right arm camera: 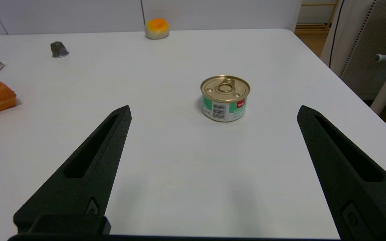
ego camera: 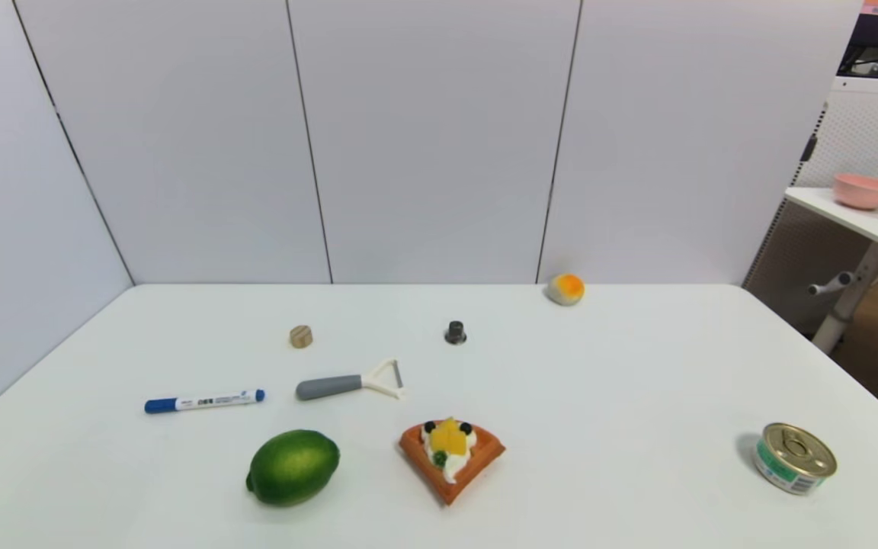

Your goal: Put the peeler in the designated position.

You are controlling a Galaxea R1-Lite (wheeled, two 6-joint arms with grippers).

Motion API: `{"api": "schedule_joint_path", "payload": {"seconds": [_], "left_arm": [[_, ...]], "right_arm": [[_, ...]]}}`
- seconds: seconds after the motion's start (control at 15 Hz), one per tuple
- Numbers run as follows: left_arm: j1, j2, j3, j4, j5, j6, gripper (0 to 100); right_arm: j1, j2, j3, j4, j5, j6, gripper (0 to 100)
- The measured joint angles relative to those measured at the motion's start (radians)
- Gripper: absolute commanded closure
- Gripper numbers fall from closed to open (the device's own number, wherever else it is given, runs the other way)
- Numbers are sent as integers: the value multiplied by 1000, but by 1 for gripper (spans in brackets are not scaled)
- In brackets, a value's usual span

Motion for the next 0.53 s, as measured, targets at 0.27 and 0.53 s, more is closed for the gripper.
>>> {"api": "schedule_joint_path", "payload": {"seconds": [0.27,0.53], "left_arm": [[0,-47,9,116,73,-43,0],[0,-54,11,117,98,-132,0]], "right_arm": [[0,0,0,0,1,0,0],[0,0,0,1,1,0,0]]}}
